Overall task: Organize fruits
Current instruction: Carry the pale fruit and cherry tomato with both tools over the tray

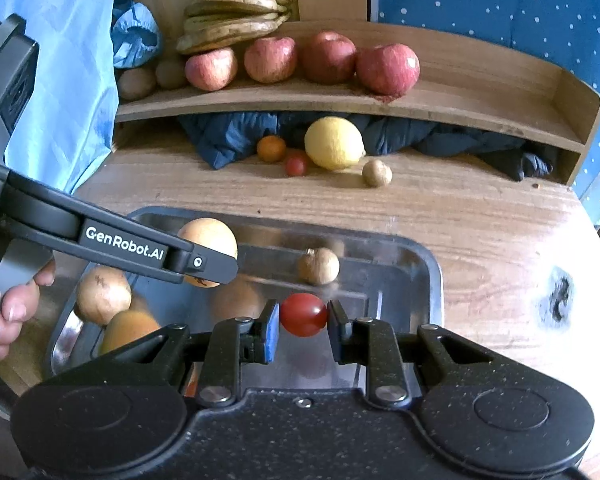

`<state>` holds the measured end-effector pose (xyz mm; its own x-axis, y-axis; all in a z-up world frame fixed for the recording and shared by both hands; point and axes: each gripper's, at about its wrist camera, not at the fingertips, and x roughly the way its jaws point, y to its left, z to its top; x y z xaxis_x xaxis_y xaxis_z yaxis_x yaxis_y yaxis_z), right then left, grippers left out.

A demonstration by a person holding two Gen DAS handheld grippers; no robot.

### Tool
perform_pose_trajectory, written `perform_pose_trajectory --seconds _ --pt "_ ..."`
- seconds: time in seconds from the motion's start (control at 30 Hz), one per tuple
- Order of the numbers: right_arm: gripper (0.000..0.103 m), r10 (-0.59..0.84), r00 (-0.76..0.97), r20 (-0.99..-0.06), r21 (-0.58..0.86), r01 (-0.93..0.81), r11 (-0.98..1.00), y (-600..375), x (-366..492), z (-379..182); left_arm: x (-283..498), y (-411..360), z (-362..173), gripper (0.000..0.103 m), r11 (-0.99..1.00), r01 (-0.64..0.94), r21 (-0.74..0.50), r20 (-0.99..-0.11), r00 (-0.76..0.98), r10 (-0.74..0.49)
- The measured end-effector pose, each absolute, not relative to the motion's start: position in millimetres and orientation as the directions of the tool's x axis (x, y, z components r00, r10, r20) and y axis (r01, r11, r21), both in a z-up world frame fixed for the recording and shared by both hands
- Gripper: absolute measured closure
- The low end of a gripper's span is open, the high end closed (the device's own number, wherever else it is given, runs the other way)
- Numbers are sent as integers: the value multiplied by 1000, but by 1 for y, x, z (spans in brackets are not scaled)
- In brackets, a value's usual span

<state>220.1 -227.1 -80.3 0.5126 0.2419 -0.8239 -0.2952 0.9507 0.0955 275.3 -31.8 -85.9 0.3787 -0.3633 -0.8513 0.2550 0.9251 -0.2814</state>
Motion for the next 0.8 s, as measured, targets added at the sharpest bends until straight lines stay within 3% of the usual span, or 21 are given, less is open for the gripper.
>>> perform_pose_trajectory --seconds 0.8 --pt "76 250 447 -859 83 -360 929 -229 160 -91 247 -55 -96 51 934 254 -250 -872 360 -331"
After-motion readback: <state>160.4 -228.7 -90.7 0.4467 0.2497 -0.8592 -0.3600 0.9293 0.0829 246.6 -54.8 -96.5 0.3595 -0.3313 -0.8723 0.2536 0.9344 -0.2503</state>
